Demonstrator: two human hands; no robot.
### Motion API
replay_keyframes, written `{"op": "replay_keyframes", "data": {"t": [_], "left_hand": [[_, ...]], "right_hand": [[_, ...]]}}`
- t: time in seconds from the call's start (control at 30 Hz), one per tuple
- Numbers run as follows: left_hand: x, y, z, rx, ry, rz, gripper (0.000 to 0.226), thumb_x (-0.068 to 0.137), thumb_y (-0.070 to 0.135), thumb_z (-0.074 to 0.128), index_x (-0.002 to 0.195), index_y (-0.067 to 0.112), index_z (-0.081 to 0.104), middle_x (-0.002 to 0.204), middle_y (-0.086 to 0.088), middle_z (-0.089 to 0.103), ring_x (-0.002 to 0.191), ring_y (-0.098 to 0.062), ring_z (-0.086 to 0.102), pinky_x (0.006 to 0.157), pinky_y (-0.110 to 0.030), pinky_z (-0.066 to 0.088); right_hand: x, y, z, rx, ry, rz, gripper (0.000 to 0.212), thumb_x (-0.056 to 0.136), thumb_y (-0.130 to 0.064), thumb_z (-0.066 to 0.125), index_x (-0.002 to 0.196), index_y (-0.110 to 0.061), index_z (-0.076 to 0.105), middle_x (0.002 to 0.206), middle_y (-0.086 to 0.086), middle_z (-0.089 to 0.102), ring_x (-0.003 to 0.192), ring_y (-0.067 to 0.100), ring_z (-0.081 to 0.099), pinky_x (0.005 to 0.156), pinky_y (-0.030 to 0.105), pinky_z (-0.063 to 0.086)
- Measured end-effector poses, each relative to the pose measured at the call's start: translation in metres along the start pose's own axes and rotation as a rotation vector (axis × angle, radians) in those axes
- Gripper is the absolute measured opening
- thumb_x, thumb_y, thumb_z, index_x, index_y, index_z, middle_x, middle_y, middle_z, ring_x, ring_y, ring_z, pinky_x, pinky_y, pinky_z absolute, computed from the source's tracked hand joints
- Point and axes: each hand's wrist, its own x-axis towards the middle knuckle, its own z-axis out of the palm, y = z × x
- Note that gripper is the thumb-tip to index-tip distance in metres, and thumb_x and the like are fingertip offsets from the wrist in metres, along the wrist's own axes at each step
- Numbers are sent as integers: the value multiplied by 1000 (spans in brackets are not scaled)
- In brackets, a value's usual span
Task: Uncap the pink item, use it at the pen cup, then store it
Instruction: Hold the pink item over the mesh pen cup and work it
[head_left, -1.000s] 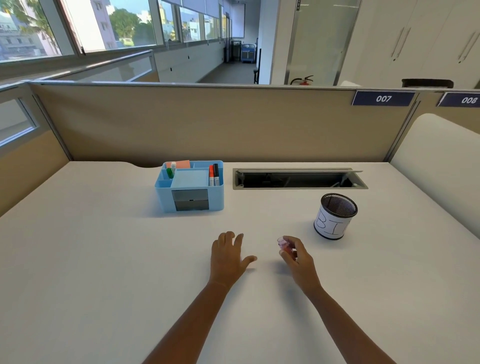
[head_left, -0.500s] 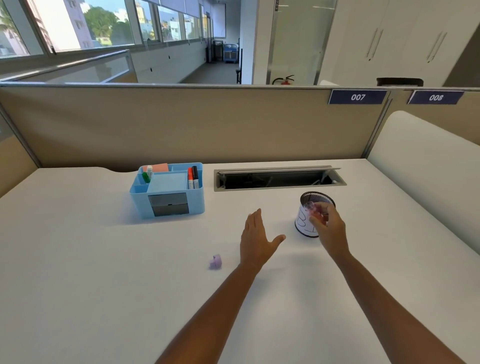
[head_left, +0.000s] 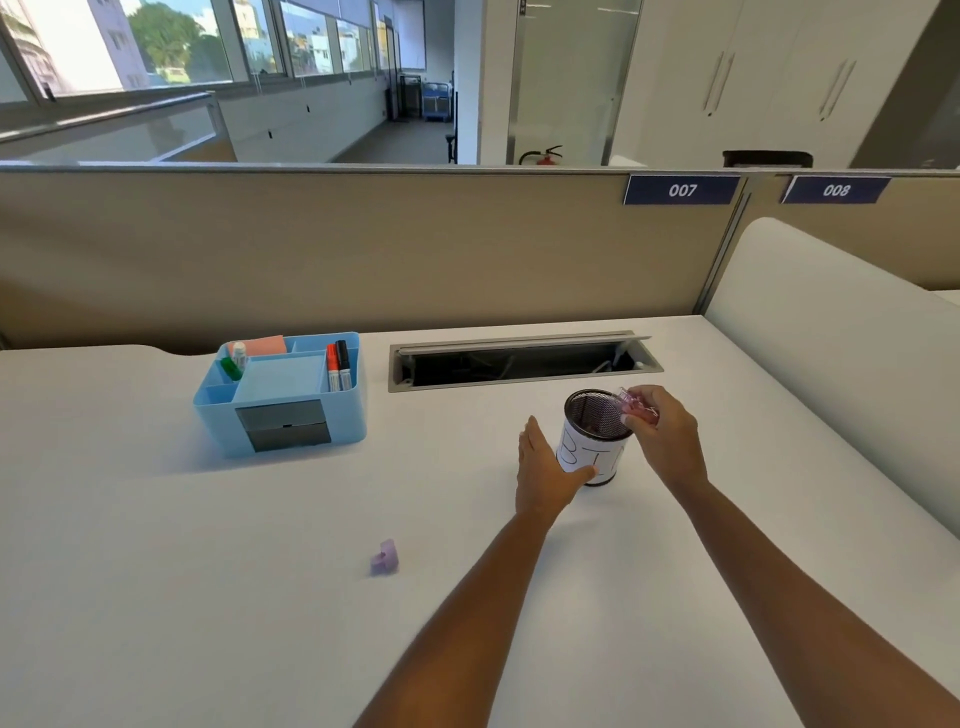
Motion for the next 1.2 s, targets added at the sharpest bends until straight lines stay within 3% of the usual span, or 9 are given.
{"op": "replay_keyframes", "data": {"t": [0.33, 0.57, 0.83, 1.0, 1.1, 1.2], "left_hand": [[22, 18, 12, -40, 25, 119, 102, 76, 23, 73, 143, 16, -3, 153, -9, 23, 139, -28, 26, 111, -45, 31], [30, 21, 23, -132, -36, 48, 107, 73, 18, 76, 142, 10, -6, 152, -11, 23, 140, -28, 23, 115, -42, 27], [38, 14, 27, -140, 13, 58, 84, 69, 14, 79, 135, 9, 28, 141, -14, 40, 131, -29, 37, 111, -45, 35], [41, 11, 28, -86, 33, 72, 84, 68, 19, 80, 134, 9, 29, 140, -13, 42, 130, -29, 37, 111, -47, 34], [42, 10, 29, -32, 33, 56, 84, 71, 25, 77, 136, 11, 26, 143, -11, 39, 135, -28, 32, 115, -51, 24], [41, 10, 29, -15, 40, 38, 84, 72, 28, 76, 136, 13, 25, 144, -10, 37, 136, -27, 28, 117, -53, 16]], "right_hand": [[7, 14, 0, -153, -86, -83, 31, 82, 2, 59, 114, 0, 57, 116, 24, 60, 104, 35, 56, 86, 33, 45], [11, 15, -4, -206, -136, -105, 32, 83, 0, 59, 114, -1, 58, 116, 24, 59, 105, 35, 55, 88, 37, 45], [20, 8, -8, -290, -275, -69, 37, 84, -2, 58, 120, -3, 51, 122, 21, 59, 109, 35, 55, 92, 36, 44], [30, -3, -12, -389, -337, -56, 25, 84, -6, 59, 108, 0, 57, 114, 23, 61, 101, 35, 55, 76, 32, 40], [36, -8, -12, -423, -336, -44, 26, 84, -10, 60, 108, 0, 61, 118, 22, 58, 106, 34, 53, 84, 33, 43], [40, -10, -12, -302, -294, 47, 26, 81, -6, 64, 107, 1, 64, 116, 22, 63, 104, 35, 56, 69, 21, 41]]}}
